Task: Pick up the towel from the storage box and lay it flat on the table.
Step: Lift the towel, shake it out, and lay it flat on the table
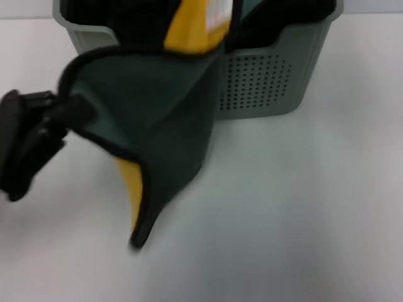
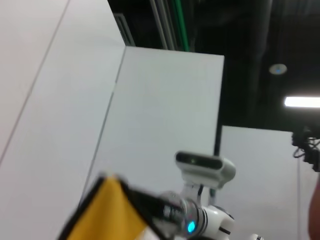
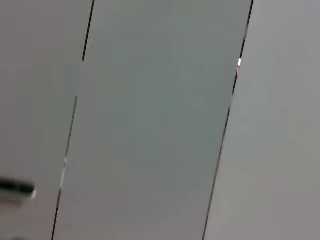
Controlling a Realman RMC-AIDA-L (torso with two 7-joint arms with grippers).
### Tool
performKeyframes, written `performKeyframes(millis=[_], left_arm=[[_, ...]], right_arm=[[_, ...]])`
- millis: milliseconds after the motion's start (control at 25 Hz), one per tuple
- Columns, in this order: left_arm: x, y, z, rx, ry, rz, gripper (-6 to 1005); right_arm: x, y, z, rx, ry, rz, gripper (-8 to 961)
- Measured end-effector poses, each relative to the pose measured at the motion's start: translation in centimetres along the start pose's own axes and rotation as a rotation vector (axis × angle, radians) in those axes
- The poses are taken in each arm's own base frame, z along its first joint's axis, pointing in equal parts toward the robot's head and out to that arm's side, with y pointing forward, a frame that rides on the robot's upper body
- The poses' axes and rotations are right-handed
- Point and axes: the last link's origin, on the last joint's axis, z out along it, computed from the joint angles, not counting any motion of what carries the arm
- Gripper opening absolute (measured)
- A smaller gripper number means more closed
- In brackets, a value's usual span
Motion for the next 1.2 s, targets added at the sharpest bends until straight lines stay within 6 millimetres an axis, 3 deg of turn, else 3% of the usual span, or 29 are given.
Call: performKeyframes(millis=[360, 680, 920, 1080, 1200], left_arm=[[3.7, 2.8, 0.5, -0.099, -0.083, -0.042, 13], [3.5, 7.2, -0.4, -0.106, -0.145, -0.065, 14], [3.2, 6.8, -1.2, -0.065, -0.112, -0.118, 15], [0.9, 2.7, -0.9, -0.039, -0.131, -0.223, 16], [-2.4, -0.6, -0.1, -0.015, -0.168, -0.316, 16]], right_arm=[[1.3, 7.9, -5.3, -0.054, 0.152, 0.104, 115], [3.2, 14.9, -9.4, -0.236, 0.156, 0.274, 120], [5.1, 14.7, -11.1, -0.223, 0.061, 0.397, 123], [8.1, 12.8, -11.9, -0.164, 0.030, 0.515, 126], [12.8, 10.6, -11.2, -0.139, 0.052, 0.670, 127]])
